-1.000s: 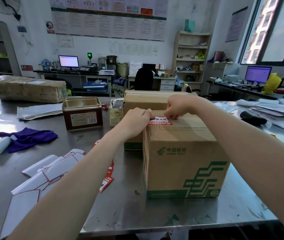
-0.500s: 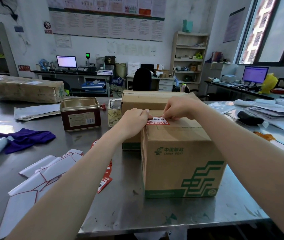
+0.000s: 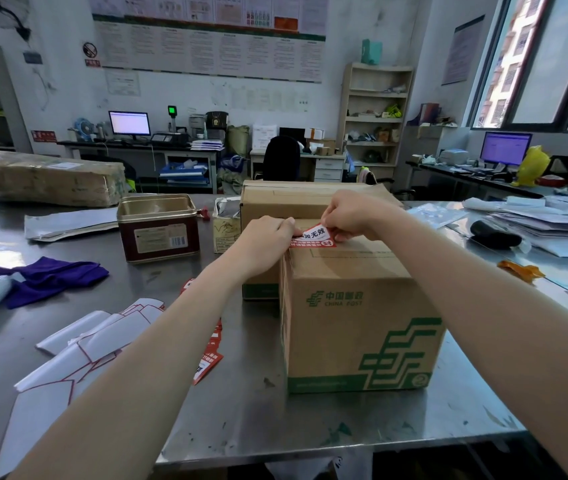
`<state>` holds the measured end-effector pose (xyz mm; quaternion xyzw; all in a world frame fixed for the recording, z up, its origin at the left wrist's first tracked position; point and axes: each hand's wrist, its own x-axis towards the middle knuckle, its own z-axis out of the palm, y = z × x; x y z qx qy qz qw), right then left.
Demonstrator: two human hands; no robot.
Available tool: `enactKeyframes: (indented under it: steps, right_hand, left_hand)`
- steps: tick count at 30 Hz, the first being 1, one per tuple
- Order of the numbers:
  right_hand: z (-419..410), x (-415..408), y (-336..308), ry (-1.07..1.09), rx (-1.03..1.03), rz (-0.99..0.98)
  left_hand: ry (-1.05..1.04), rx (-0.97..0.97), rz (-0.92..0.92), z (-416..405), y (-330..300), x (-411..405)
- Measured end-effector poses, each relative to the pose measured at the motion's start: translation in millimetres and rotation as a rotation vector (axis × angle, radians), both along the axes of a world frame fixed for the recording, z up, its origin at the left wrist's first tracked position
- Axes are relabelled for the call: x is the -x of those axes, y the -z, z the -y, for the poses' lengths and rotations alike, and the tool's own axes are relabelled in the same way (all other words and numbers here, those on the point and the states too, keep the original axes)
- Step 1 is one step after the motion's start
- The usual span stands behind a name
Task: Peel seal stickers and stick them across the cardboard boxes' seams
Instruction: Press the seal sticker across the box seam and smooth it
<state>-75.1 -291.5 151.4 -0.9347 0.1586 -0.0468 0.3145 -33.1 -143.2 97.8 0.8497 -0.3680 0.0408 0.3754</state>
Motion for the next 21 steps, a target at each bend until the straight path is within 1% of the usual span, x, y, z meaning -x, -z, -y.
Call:
enactKeyframes:
  steps: [4, 6, 8, 11, 15, 18, 21]
  right_hand:
    - [2, 0, 4, 0.022, -0.013, 0.028]
    - [5, 1, 7, 0.023, -0.033, 0.072]
    - [5, 5, 9, 0.014, -0.028, 0.119]
    - [2, 10, 7, -0.026, -0.013, 0.128]
    - [2, 9, 6, -0.021, -0.185, 0.103]
    - [2, 8, 6, 0.003, -0.334, 0.132]
    - [2, 7, 6, 0.015, -0.389, 0.144]
  left_hand:
    - [0.0, -0.001, 0.006, -1, 0, 2]
    - [0.003, 0.001, 0.014, -1, 0, 2]
    - [0.007, 0.007, 0.015, -1, 1, 2]
    - [0.009, 0.012, 0.005, -2, 1, 1]
    - [0.046, -0.018, 0.004, -4, 1, 4]
    - [0.024, -0.081, 0.031, -5, -2, 7]
    - [0.039, -0.118, 0.031, -7, -5, 7]
